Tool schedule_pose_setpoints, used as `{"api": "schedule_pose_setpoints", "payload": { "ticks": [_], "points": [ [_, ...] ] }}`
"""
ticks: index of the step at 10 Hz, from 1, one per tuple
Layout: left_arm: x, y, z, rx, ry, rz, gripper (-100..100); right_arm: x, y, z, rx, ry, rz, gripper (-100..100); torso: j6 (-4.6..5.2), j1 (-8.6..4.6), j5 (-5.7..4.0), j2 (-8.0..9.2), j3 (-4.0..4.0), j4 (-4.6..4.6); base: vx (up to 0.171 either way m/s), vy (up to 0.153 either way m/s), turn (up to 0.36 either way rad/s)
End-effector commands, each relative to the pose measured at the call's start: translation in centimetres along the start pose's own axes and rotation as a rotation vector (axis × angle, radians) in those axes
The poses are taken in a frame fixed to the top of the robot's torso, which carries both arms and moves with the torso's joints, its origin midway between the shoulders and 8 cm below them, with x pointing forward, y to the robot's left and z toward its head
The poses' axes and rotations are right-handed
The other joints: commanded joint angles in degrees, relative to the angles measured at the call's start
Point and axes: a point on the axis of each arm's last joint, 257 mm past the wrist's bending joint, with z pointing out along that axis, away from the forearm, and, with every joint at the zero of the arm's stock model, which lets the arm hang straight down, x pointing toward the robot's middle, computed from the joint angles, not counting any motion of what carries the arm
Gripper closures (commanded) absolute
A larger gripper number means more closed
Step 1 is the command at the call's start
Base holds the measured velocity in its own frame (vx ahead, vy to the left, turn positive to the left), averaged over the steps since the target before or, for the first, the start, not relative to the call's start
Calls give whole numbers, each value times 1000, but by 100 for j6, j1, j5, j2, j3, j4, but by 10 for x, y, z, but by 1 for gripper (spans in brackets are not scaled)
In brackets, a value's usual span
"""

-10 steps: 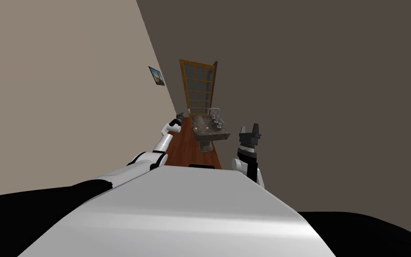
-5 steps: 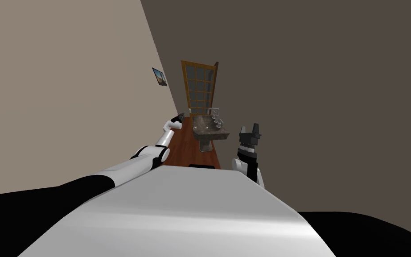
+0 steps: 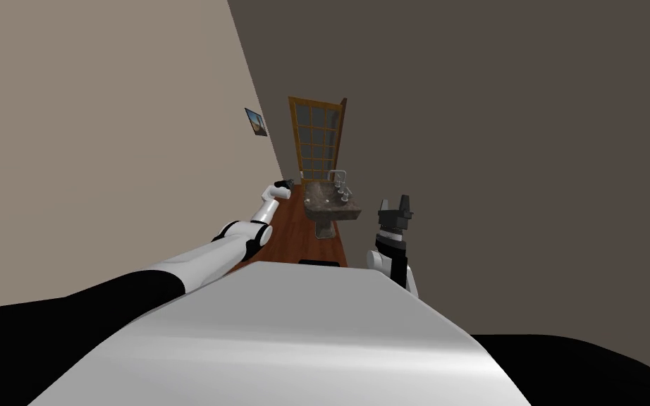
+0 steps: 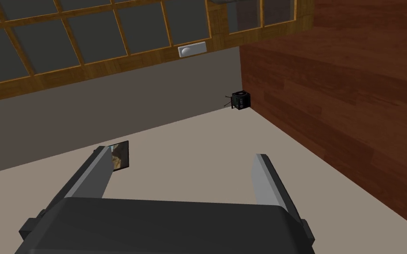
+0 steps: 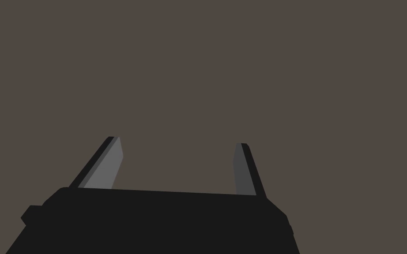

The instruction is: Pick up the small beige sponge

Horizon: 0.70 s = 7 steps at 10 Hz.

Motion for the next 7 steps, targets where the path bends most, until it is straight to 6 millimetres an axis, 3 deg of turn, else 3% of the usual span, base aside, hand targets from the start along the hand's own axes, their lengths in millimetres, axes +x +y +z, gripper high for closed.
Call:
{"api": "schedule_pose_setpoints", "payload": {
  "ticks": [1, 7],
  "points": [
    [3, 12, 4, -51, 5, -5, -100, 0, 0, 0, 0, 0, 0, 0, 0, 0, 0, 0, 0, 0, -18, -53, 32],
    [27, 18, 11, -195, 47, -35, -100, 0, 0, 0, 0, 0, 0, 0, 0, 5, 1, -2, -1, -1, -23, -46, 34]
  ]
}}
